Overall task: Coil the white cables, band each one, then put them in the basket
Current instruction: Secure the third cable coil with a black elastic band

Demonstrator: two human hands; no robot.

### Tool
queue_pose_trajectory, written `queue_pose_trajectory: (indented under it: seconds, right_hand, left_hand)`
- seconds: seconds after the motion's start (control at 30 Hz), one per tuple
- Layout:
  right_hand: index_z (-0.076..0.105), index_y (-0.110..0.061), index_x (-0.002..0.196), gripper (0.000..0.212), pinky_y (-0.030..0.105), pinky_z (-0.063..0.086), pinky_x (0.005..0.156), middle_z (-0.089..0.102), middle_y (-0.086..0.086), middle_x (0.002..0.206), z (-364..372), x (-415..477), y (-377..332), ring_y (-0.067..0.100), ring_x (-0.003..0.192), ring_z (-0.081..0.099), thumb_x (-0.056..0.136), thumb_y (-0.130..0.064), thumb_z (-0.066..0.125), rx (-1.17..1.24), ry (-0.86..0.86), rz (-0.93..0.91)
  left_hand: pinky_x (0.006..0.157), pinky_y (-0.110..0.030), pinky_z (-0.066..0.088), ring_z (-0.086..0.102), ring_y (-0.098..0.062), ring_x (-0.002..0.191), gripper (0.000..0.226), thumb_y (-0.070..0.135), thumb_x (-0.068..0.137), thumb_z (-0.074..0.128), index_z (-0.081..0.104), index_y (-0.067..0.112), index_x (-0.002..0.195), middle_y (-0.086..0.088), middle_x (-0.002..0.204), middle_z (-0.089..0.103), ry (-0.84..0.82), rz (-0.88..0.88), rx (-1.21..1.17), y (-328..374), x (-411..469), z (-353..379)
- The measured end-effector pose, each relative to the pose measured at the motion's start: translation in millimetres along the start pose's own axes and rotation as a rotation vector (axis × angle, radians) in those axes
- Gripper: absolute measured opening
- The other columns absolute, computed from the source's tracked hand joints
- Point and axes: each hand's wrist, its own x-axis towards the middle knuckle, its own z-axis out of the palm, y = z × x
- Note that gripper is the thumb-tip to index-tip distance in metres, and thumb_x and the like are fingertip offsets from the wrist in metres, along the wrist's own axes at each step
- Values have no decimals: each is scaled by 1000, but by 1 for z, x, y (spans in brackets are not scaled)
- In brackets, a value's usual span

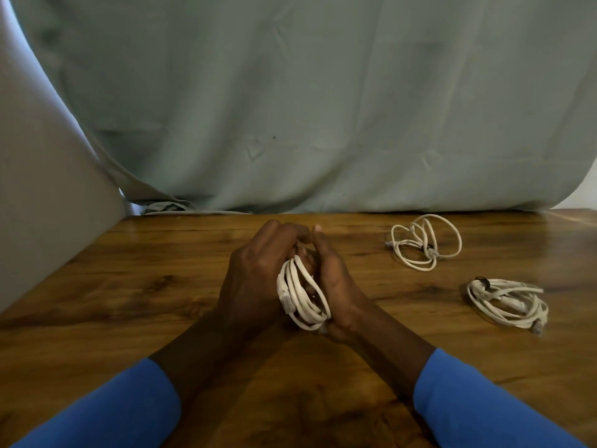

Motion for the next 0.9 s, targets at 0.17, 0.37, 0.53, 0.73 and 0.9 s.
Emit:
queue_pose_trajectory:
  seconds: [0.17,0.37,0.53,0.73,0.9]
  right_hand:
    - [71,-11,73,57,29,52,63,66,7,69,-2,-5,0,16,63,67,104,-47,40,25,-34,-102]
    - [69,-9,82,48,30,50,62,62,10,72,-4,-5,-1,18,64,61,101,-48,48,-23,4,-113]
    - [63,-15,70,37,28,31,55,38,5,68,-13,0,-4,17,57,38,66,-50,75,-98,-54,-117]
    - [64,-13,82,43,35,40,71,43,16,82,-11,4,2,27,75,46,74,-54,78,2,-158,-260]
    - [51,-13,87,26,36,37,63,42,13,71,-5,8,6,25,64,40,91,-36,62,-114,-149,-450]
  left_hand:
    - [71,-5,40,52,2,84,17,23,92,71,72,12,105,1,99,59,17,-21,24,2,0,0]
    - [53,-32,50,55,-12,68,25,37,94,64,65,12,94,-1,97,55,-83,33,88,-4,4,-7]
    - [58,-26,36,45,-11,66,26,44,90,61,49,22,84,8,82,51,-142,-15,13,-5,6,-8]
    - [51,-22,41,55,-8,56,30,25,88,82,53,20,88,10,69,59,-51,-115,-135,-5,0,-6]
    - [50,-25,44,58,-8,57,35,27,82,85,53,19,95,9,68,60,15,-212,-211,-9,-3,-2]
